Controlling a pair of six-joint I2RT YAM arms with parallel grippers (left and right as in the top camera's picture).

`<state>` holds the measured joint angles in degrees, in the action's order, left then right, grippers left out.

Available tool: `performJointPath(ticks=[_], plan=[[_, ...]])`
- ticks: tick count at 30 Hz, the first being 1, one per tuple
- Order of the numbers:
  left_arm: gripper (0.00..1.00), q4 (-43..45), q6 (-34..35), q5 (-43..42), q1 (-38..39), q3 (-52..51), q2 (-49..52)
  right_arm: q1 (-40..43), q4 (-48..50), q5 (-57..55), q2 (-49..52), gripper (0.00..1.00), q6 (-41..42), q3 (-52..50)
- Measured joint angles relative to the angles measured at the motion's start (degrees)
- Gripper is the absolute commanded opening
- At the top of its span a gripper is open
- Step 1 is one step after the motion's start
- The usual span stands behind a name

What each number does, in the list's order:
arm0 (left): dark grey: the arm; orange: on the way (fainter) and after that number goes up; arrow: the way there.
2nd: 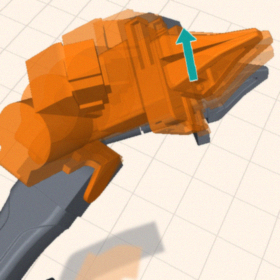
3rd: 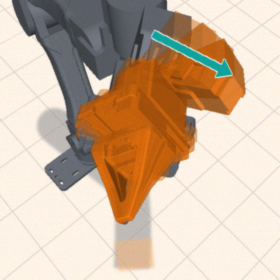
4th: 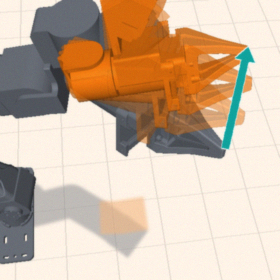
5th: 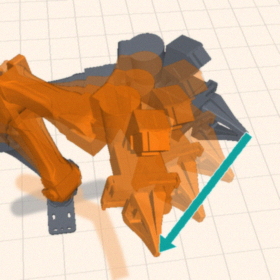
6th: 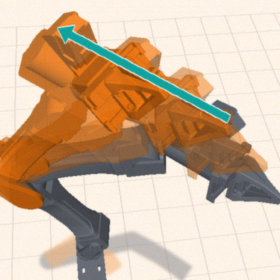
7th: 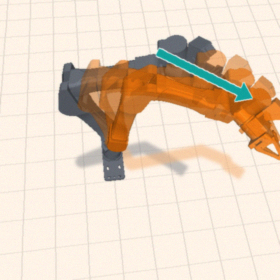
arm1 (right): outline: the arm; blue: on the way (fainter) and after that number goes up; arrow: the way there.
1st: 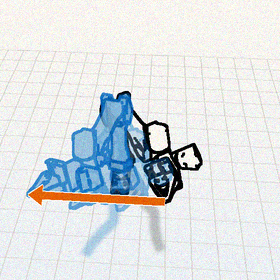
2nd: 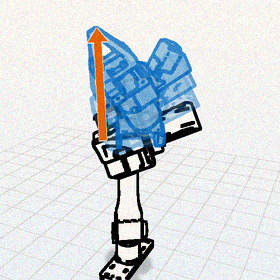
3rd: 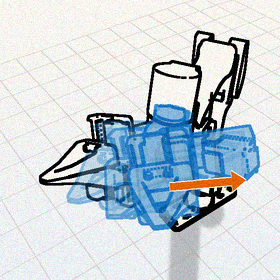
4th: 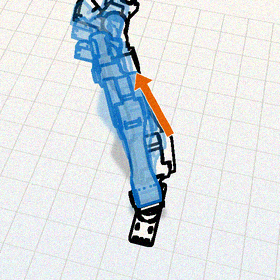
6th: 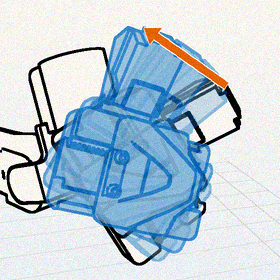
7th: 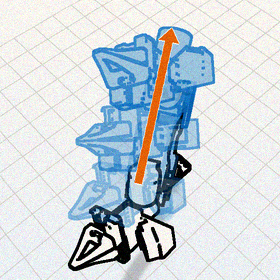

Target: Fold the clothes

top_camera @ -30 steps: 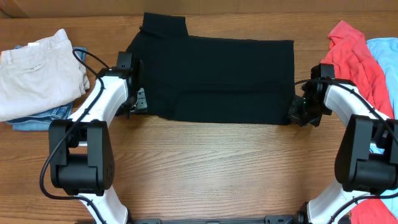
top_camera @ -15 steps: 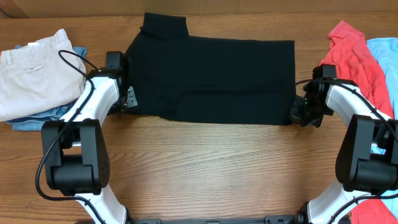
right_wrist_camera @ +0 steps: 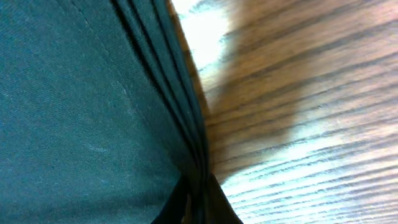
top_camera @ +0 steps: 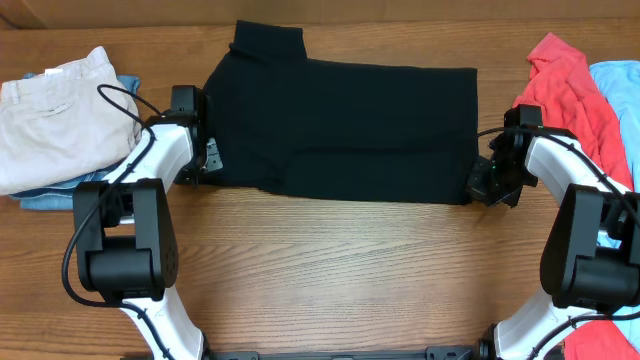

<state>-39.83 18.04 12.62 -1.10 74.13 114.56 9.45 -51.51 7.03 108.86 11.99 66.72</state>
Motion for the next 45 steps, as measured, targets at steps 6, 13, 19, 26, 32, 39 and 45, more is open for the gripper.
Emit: performJointPath(ticks=[6, 13, 19, 26, 32, 39, 45], plan=[[0.22, -6.27, 1.31, -0.57, -2.99, 0.5, 0.0, 2.4, -0.44, 0.22, -0.04, 0.04, 0.98, 0.0], [0.09, -12.57, 1.53, -5.11, -5.92, 0.87, 0.0, 3.3, -1.42, 0.5, -0.04, 0.04, 1.73, 0.0], [0.04, -23.71, 1.75, -7.89, -6.51, 0.44, 0.76, 3.76, -11.54, -1.57, -0.04, 0.04, 2.58, -0.5], [0.04, -30.27, 1.75, -8.96, -7.3, -0.55, 1.95, 4.81, -17.16, -3.48, -0.04, 0.04, 4.59, -0.76], [0.04, -32.22, 1.7, -9.03, -7.3, -0.74, 2.47, 4.81, -19.08, -4.44, -0.04, 0.04, 5.07, -0.76], [0.06, -32.24, 1.46, -9.03, -7.3, -0.81, 2.54, 4.81, -19.47, -4.63, -0.04, 0.04, 5.84, -0.79], [0.47, -30.71, -0.57, -9.22, -7.3, -1.07, -3.17, 4.81, -19.04, -4.74, -1.86, 0.18, 6.01, -0.76]])
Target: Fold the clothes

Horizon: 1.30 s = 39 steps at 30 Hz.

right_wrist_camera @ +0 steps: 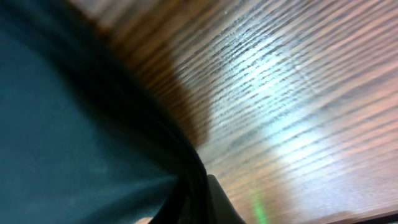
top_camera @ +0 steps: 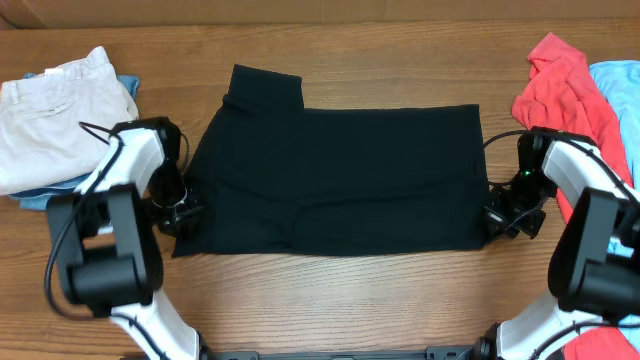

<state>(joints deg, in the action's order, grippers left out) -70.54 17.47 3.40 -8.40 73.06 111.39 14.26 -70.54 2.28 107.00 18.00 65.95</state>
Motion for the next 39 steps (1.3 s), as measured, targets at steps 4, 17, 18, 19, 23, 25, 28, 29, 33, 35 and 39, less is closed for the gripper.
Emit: performJointPath(ticks=[4, 17, 18, 19, 23, 25, 28, 29, 33, 35, 39], plan=[[0.56, 0.83, -1.33, 0.0, 0.0, 0.04, -9.25, 0.02, 0.02, -0.28, -5.73, 0.37, 0.2, 0.52], [0.7, 10.19, -3.37, -5.79, -0.02, 0.15, -20.57, 0.0, 0.28, -0.81, -13.97, 0.39, -0.76, 3.52], [0.74, 12.76, -4.63, -7.76, -0.09, 0.15, -20.9, 0.0, 0.59, -0.81, -13.97, 0.4, -1.05, 3.76], [0.77, 14.99, -6.16, -9.55, -0.09, 0.33, -21.0, 0.0, 0.7, -0.81, -13.99, 0.41, -1.33, 4.13], [0.82, 21.9, -10.71, -15.02, 0.07, 2.64, -20.76, 0.0, 1.05, -0.79, -14.05, 0.43, -2.29, 5.11], [0.82, 23.08, -12.44, -17.07, 0.07, 6.12, -19.21, 0.02, 1.05, -0.79, -14.05, 0.44, -2.67, 5.31], [0.81, 23.96, -15.17, -20.61, 0.07, 13.88, -13.73, 0.0, 1.16, -0.79, -14.08, 0.44, -3.04, 5.33], [0.8, 24.17, -15.91, -21.62, 0.07, 16.2, -11.58, 0.0, 1.22, -0.79, -14.08, 0.44, -3.06, 5.35], [0.75, 26.21, -17.55, -25.55, 0.09, 23.32, -2.08, 0.0, 1.33, -0.79, -14.08, 0.44, -3.04, 5.35], [0.73, 28.46, -17.99, -27.02, 0.17, 25.66, 2.84, 0.0, 1.33, -0.81, -14.08, 0.44, -3.06, 5.35], [0.68, 31.23, -18.14, -28.39, 0.55, 26.51, 10.75, 0.0, 1.36, -0.79, -14.08, 0.44, -3.08, 5.35]])
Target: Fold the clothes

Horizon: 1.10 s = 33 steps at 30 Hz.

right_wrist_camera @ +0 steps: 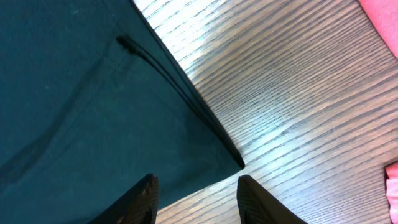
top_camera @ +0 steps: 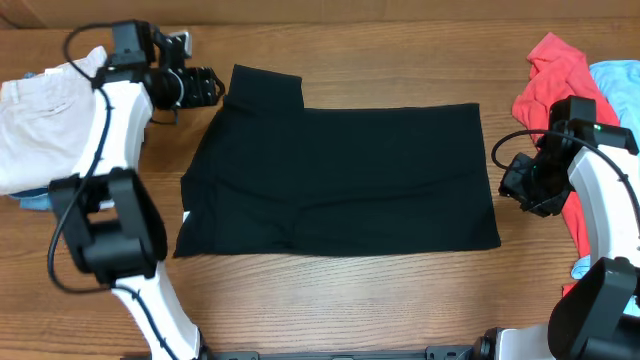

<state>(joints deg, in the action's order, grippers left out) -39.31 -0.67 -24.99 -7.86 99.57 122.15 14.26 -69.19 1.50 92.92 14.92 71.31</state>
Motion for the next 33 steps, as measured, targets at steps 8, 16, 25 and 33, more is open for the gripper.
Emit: performJointPath(ticks=[8, 16, 25, 33], plan=[[0.66, 3.78, 0.0, -2.58, 0.2, 0.0, 6.36, 0.0, 0.28, 0.0, 0.0, 0.44, 0.02, 0.02], [0.6, 7.17, 0.02, -3.56, 2.29, 0.13, 8.76, 0.0, 0.57, 0.0, 0.0, 0.44, 0.02, 0.02], [0.62, 11.78, 0.72, -0.98, 3.74, 0.13, 11.02, 0.0, 0.61, -0.02, 0.0, 0.44, 0.02, 0.02], [0.58, 13.27, 3.72, 3.8, 3.72, 0.13, 11.02, 0.02, 1.09, 0.0, 0.0, 0.44, 0.0, 0.04]])
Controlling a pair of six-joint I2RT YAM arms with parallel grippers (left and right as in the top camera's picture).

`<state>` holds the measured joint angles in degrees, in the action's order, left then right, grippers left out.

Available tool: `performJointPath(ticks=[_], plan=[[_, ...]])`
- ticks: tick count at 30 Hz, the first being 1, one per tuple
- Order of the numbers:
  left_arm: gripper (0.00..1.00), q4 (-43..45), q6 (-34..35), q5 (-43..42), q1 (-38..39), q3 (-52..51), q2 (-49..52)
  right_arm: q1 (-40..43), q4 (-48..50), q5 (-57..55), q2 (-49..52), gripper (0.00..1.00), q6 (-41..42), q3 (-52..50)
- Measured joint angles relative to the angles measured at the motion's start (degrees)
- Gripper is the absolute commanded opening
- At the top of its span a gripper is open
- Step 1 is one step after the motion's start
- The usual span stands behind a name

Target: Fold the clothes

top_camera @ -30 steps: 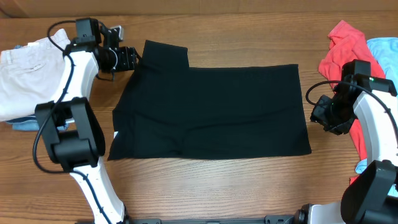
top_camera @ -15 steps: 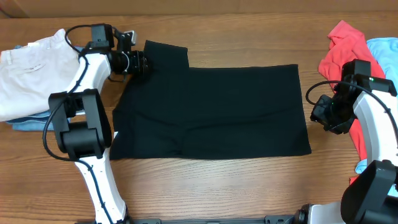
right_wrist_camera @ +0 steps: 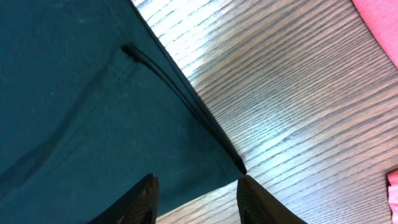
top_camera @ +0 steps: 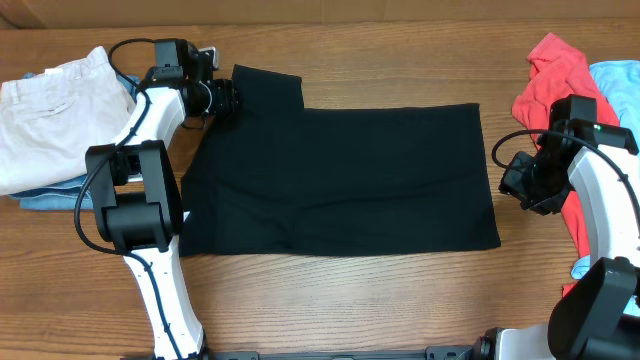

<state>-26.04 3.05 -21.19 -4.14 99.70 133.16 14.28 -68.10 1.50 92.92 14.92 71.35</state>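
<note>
A black garment (top_camera: 340,175) lies spread flat in the middle of the wooden table, with a small flap sticking out at its far left corner (top_camera: 265,88). My left gripper (top_camera: 222,100) is at that far left corner, its fingertips against the cloth's edge. They merge with the black cloth, so its state is unclear. My right gripper (top_camera: 520,185) hovers just off the garment's right edge. In the right wrist view the right gripper (right_wrist_camera: 198,186) is open and holds nothing, with the garment's near right corner (right_wrist_camera: 233,163) below it.
A beige folded garment (top_camera: 50,110) rests on a blue one (top_camera: 45,200) at the far left. A red garment (top_camera: 560,85) and a light blue one (top_camera: 620,85) lie at the right edge, close behind my right arm.
My left gripper has moved right and slightly nearer, from beside the beige pile to the black garment's far left corner. The right gripper and the garment have hardly changed.
At first both grippers were down at the garment's near corners, the right one shut on cloth. Then the garment lay nearer the front and flatter, the grippers still at its corners. Later both were off it, the right raised and open, the left at the far left.
</note>
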Motion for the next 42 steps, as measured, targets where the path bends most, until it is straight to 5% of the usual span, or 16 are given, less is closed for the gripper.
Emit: performJointPath(ticks=[6, 15, 23, 32, 42], plan=[[0.25, 0.46, 1.29, 1.31, 0.0, 0.0, 0.0, -0.02, 0.04, 0.0, 0.0, 0.44, 0.02, 0.0], [0.04, -0.07, 1.51, 1.7, 0.04, 0.02, 0.0, -0.02, 0.55, 0.0, 0.0, 0.43, 0.04, 0.0], [0.04, -4.5, 2.64, -2.01, 0.04, 0.04, -0.02, -0.02, 6.1, 0.09, 0.0, 0.31, -0.24, 0.0], [0.04, -5.64, 2.82, -3.69, 0.04, 0.04, -5.51, -1.51, 19.74, 4.07, 0.15, 0.42, -4.76, 0.13], [0.04, -9.55, 3.56, -4.31, 0.04, 0.87, -12.07, -5.29, 50.14, 5.51, 10.25, 0.51, -6.03, 1.29]])
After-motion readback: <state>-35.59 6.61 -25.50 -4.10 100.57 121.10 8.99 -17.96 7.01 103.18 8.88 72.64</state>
